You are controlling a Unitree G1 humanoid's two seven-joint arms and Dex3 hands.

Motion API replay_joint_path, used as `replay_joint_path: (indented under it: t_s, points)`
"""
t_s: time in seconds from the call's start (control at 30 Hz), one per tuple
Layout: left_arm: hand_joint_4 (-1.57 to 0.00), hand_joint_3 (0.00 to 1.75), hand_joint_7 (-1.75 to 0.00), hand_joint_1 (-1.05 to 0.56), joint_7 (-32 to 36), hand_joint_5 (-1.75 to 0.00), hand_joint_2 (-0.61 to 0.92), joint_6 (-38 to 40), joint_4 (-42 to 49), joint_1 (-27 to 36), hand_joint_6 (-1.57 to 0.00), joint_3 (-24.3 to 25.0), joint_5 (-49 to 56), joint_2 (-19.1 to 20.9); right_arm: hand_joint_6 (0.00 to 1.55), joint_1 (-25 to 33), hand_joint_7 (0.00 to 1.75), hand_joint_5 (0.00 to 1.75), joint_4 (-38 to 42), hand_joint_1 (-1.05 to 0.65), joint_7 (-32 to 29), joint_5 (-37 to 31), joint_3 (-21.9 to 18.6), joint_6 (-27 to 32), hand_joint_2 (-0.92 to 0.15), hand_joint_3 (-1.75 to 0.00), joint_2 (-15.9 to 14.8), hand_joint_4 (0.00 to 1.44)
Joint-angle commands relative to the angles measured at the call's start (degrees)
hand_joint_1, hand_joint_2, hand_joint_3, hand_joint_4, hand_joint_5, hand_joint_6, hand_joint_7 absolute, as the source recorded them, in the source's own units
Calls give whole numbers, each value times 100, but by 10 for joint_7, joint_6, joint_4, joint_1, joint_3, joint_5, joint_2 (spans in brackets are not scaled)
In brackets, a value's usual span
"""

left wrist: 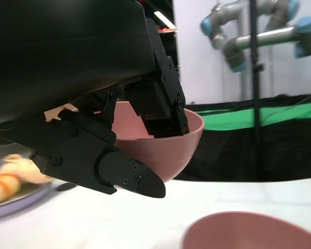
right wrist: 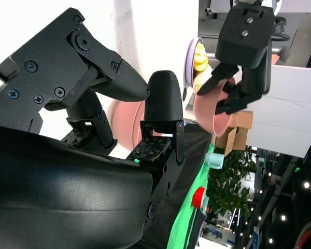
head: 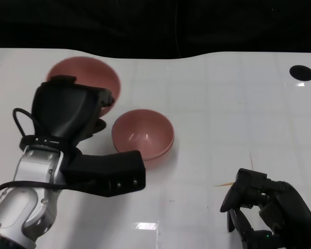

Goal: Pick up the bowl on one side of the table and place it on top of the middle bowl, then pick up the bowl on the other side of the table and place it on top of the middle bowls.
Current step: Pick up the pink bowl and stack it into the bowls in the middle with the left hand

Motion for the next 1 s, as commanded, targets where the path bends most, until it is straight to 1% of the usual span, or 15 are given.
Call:
replay_joint_path:
  t_s: [0.03, 0.13, 0.17, 0.2, 0.23, 0.3, 0.5, 0.57, 0.6, 0.67, 0.77, 0.87, 0.9, 0.93, 1.0]
  points:
    - [-92, 2, -14, -25, 6, -175, 91, -34, -22, 6, -124, 1, -16, -2, 86, 0, 133, 161, 1, -13, -4, -2, -8, 2, -38, -134, -1, 85]
    - [-91, 3, -17, -25, 6, -175, 91, -66, -28, 9, -130, -2, -31, -11, 86, 0, 133, 161, 2, -13, -2, 0, -8, 1, -38, -134, -1, 85]
    - [-90, 13, -70, -25, 7, -175, 87, -76, -27, 9, -111, -4, -33, -14, 86, 1, 132, 161, 3, -12, -2, 0, -8, 0, -38, -135, -1, 85]
    - [-90, 35, -118, -24, 6, -175, 77, -83, -26, 9, -90, -5, -34, -17, 86, 1, 132, 161, 3, -12, -2, 0, -8, -1, -38, -135, -1, 85]
    - [-89, 65, -152, -24, 5, -175, 62, -88, -24, 9, -75, -6, -34, -19, 86, 1, 132, 160, 4, -12, -3, -1, -8, -1, -38, -135, -1, 85]
    - [-87, 83, -168, -23, 0, -175, 53, -99, -18, 7, -68, -9, -38, -24, 86, 1, 132, 161, 2, -12, -3, -1, -8, 0, -37, -135, -1, 85]
    - [-83, 90, -175, -23, -45, -175, 50, -90, -11, 0, -64, -20, -47, -44, 86, 2, 132, 161, 3, -13, -2, -1, -8, -2, -37, -135, -2, 85]
    - [-84, 75, -174, -24, -53, -175, 56, -86, -7, -2, -63, -23, -45, -49, 86, 3, 132, 161, 1, -13, -2, -1, -8, 0, -37, -135, -2, 85]
    - [-84, 73, -174, -24, -58, -175, 57, -85, -1, -4, -63, -25, -43, -51, 86, 3, 132, 161, 0, -13, -2, -1, -8, 1, -38, -135, -2, 85]
    - [-85, 52, -164, -23, -63, -175, 63, -84, 5, -7, -68, -28, -40, -53, 86, 4, 132, 160, 0, -13, -2, -1, -8, 2, -38, -134, -2, 85]
    - [-85, 47, -162, -23, -65, -175, 65, -83, 6, -7, -69, -28, -39, -54, 86, 4, 132, 160, 0, -13, -3, -1, -8, 2, -38, -134, -2, 85]
    - [-85, 45, -167, -22, -72, -175, 70, -91, 50, -16, -68, -32, -54, -61, 86, 4, 132, 161, -1, -13, -7, -7, -6, 0, -38, -134, 0, 85]
    - [-84, 35, -145, -24, -74, -175, 74, -91, 61, -18, -75, -34, -54, -62, 86, 3, 132, 160, 0, -12, -8, -9, -5, -2, -38, -133, 2, 85]
    - [-84, 29, -137, -25, -73, -175, 76, -92, 68, -19, -78, -36, -53, -62, 86, 3, 132, 160, 0, -13, -7, -8, -4, -3, -38, -133, 2, 85]
    - [-84, 19, -148, -26, -70, -175, 82, -95, 77, -22, -74, -37, -54, -62, 86, 3, 132, 160, 0, -13, -6, -6, -4, -1, -38, -133, 2, 85]
